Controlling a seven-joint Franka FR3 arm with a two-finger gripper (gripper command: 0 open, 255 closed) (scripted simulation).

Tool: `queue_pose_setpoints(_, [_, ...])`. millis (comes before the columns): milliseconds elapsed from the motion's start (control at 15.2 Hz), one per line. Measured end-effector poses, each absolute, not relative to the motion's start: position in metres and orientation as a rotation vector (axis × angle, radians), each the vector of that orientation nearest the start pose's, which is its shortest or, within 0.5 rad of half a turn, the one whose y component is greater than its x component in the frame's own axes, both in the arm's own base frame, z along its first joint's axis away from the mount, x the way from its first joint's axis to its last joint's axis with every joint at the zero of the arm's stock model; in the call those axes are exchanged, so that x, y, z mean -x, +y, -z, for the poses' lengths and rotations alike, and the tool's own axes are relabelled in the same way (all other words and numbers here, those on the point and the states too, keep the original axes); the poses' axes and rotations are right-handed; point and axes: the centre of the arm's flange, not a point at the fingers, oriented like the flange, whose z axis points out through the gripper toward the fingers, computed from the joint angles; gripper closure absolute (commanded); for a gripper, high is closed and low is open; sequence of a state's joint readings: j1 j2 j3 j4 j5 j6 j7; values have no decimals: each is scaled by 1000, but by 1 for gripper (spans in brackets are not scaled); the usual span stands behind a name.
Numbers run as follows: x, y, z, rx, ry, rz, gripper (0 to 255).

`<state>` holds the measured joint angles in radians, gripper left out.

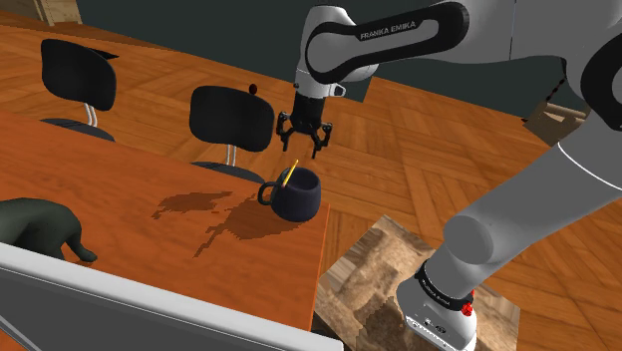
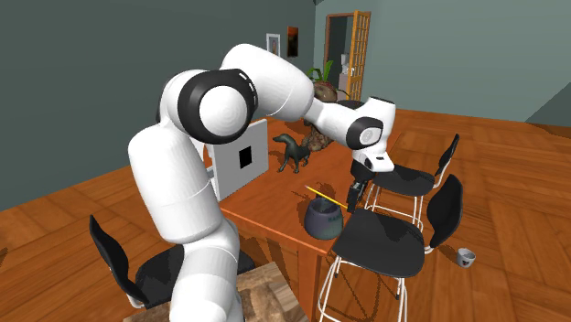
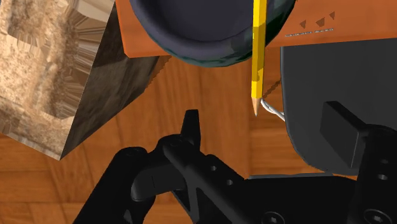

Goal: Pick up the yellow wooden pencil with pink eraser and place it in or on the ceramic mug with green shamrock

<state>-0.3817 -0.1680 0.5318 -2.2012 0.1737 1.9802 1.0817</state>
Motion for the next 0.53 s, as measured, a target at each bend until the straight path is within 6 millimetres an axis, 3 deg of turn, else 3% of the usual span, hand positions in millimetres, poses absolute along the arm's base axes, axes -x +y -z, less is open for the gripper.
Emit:
queue_pose_setpoints(198, [-486, 91, -438, 2726, 1518, -157, 0])
queue_pose_setpoints(528, [-490, 89, -483, 2726, 1518, -155, 0])
